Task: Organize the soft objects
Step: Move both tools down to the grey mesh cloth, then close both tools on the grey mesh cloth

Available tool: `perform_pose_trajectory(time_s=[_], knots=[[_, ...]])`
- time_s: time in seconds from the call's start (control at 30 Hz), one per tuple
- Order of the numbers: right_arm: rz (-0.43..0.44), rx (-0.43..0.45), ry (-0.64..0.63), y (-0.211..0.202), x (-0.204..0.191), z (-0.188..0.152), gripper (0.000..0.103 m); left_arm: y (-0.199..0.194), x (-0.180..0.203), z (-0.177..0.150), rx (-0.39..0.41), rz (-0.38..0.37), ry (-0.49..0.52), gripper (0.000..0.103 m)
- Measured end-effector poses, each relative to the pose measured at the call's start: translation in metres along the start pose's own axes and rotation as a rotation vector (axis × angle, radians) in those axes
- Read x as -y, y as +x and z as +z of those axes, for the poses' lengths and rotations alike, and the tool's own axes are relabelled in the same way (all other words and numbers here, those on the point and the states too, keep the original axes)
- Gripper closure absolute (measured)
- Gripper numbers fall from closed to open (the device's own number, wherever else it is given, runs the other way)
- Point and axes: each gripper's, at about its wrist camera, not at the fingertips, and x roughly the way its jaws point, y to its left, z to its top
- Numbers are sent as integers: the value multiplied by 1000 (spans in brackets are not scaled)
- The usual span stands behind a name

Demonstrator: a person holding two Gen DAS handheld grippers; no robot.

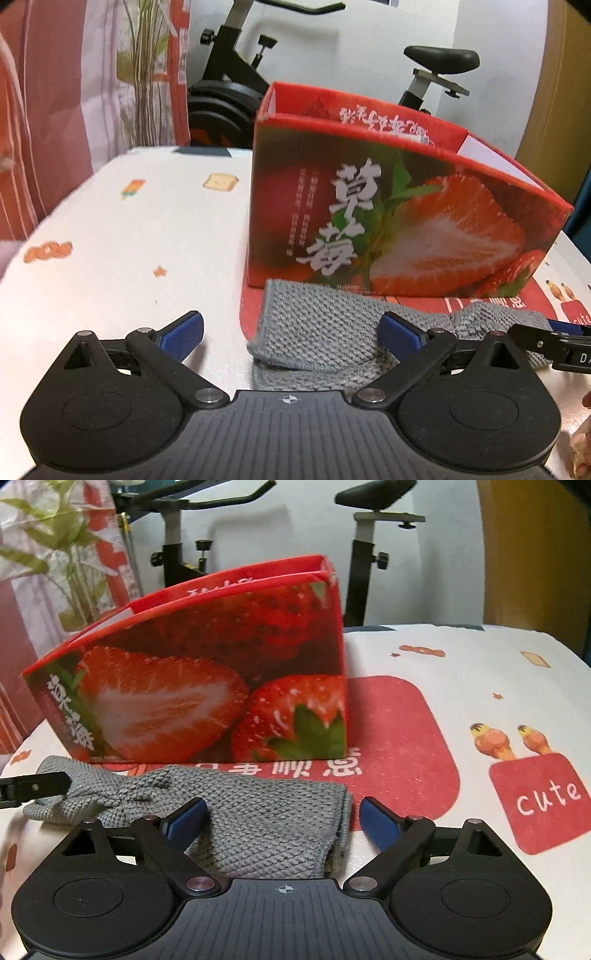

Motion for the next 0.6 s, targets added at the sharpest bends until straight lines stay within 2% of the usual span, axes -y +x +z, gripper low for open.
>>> perform_pose_trajectory(time_s=[0.13, 0.37, 0.47, 0.53, 0.57, 0.6], knots=[[8, 4, -20, 0, -3, 0, 19, 7, -2, -3, -24, -28, -26, 11], [11, 6, -40, 1, -5, 0, 21, 10, -5, -8, -27, -65, -68, 16], [15, 6, -43, 1, -6, 0, 23, 10, -3, -9, -21, -75, -68, 23], [19, 6, -42, 0, -5, 0, 24, 10, -2, -9, -17, -84, -64, 33], [21, 6, -42, 0, -5, 0, 26, 9, -1, -10, -16, -93, -61, 35], [27, 6, -42, 0, -5, 0, 29, 9, 0, -10, -15, -102, -58, 42]])
